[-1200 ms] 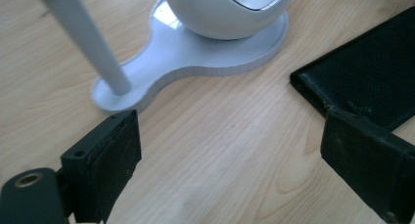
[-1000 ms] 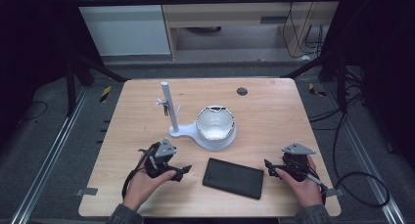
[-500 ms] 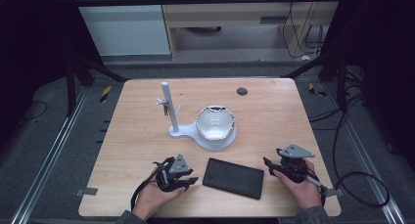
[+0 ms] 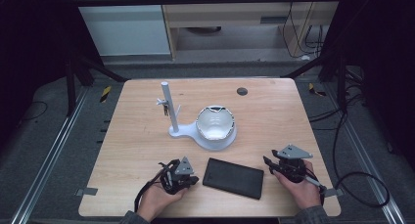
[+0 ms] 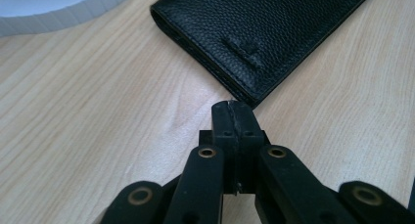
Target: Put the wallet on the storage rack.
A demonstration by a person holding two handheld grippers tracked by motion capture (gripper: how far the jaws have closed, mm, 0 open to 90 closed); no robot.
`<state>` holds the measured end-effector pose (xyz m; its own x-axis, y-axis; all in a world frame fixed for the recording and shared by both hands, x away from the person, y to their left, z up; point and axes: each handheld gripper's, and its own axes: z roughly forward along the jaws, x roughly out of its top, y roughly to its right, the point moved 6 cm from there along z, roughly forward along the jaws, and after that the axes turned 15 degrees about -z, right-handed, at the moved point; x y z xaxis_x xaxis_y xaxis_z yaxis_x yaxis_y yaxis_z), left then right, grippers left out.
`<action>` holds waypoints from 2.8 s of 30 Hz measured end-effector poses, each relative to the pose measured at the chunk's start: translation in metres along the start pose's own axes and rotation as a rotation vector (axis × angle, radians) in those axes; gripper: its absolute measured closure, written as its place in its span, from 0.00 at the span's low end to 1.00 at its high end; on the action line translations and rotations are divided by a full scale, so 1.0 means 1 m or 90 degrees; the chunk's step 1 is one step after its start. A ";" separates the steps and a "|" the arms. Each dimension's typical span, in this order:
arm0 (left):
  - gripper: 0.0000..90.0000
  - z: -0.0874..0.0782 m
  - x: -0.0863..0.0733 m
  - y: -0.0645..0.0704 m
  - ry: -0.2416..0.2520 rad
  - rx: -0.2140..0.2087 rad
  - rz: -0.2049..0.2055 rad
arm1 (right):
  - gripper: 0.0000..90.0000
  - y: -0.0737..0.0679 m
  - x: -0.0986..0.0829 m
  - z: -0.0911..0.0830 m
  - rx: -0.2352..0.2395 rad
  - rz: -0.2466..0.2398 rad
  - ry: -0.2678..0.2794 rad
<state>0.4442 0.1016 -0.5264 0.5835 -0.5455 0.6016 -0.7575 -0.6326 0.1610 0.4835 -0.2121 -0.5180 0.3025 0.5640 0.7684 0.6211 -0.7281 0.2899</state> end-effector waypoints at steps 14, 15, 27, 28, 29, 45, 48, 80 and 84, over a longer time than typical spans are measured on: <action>1.00 0.007 -0.002 0.006 -0.024 0.000 0.020 | 0.67 -0.004 0.002 0.000 0.010 -0.014 0.002; 1.00 0.007 -0.002 0.006 -0.023 0.000 0.020 | 0.67 -0.004 0.002 0.000 0.009 -0.015 0.001; 1.00 0.010 -0.001 0.009 -0.022 -0.006 0.022 | 0.67 -0.007 0.004 0.000 0.018 -0.020 0.006; 1.00 0.009 -0.001 0.009 -0.020 -0.004 0.023 | 0.67 -0.008 0.005 -0.001 0.020 -0.024 0.008; 1.00 0.008 -0.001 0.009 -0.019 -0.005 0.023 | 0.67 -0.010 0.006 -0.001 0.025 -0.021 0.009; 0.98 0.007 0.023 0.009 0.054 -0.055 -0.021 | 0.26 -0.073 0.048 -0.013 0.143 -0.065 0.041; 0.97 0.013 0.025 0.008 0.039 -0.047 -0.012 | 0.21 -0.080 0.055 -0.011 0.154 -0.079 0.035; 0.95 0.004 0.048 0.002 0.042 -0.038 -0.010 | 0.22 -0.100 0.063 0.019 0.179 -0.179 -0.107; 0.95 0.004 0.050 0.002 0.043 -0.039 -0.011 | 0.23 -0.099 0.063 0.022 0.176 -0.182 -0.115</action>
<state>0.4732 0.0711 -0.4995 0.5775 -0.4953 0.6491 -0.7648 -0.6063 0.2178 0.4565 -0.0960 -0.5108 0.1961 0.8050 0.5600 0.8609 -0.4147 0.2946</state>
